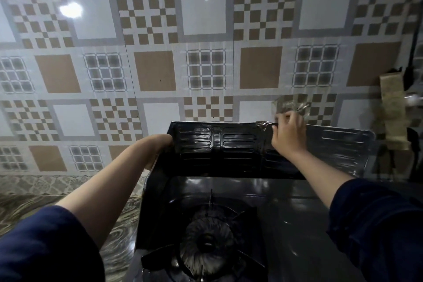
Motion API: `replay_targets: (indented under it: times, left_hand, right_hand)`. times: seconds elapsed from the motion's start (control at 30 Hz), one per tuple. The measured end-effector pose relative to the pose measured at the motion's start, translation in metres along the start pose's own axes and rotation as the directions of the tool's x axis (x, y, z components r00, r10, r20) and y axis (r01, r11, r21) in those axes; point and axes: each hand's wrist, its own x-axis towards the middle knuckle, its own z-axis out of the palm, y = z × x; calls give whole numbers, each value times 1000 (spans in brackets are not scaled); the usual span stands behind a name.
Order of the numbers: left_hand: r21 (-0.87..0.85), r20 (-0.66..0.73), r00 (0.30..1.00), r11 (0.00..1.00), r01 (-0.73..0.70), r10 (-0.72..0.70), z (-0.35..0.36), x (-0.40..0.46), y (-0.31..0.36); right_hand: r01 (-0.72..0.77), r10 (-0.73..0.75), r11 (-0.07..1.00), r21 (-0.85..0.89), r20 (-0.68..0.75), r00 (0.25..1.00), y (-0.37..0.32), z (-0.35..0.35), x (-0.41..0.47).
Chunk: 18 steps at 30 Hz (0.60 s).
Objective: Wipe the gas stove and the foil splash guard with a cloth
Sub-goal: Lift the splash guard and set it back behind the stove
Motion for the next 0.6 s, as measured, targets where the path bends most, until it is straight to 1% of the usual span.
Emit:
replay_targets:
  times: [0.07, 0.23, 0.3, 0.4, 0.43, 0.53, 0.6]
  left_hand:
    - [33, -16, 1000, 999, -24, 25, 2, -8, 3]
    - [192, -52, 998, 981, -12, 23, -6, -18, 1]
    - [250, -65, 998, 968, -9, 26, -7, -28, 1]
    - [292, -79, 997, 956, 3, 21, -5, -31, -1]
    - [295, -81, 997, 955, 11, 13, -5, -31, -3]
    - [298, -63, 998, 954, 33, -15, -3, -29, -6]
    - [272, -56, 998, 961, 45, -31, -2, -28, -6]
  right_hand:
    - [-59, 59, 996, -61, -6, 998, 12, -6, -4]
    - [-115, 126, 979, -167, 57, 990, 29, -13, -15]
    - [-138, 158, 972, -188, 95, 983, 29, -14, -19]
    - [-157, 207, 954, -254, 182, 961, 28, -14, -20]
    - [-168, 223, 949, -265, 191, 956, 29, -14, -19]
    - [-295, 333, 926, -234, 141, 932, 36, -15, -15]
    - [-428, 440, 895, -130, 91, 893, 39, -13, -16]
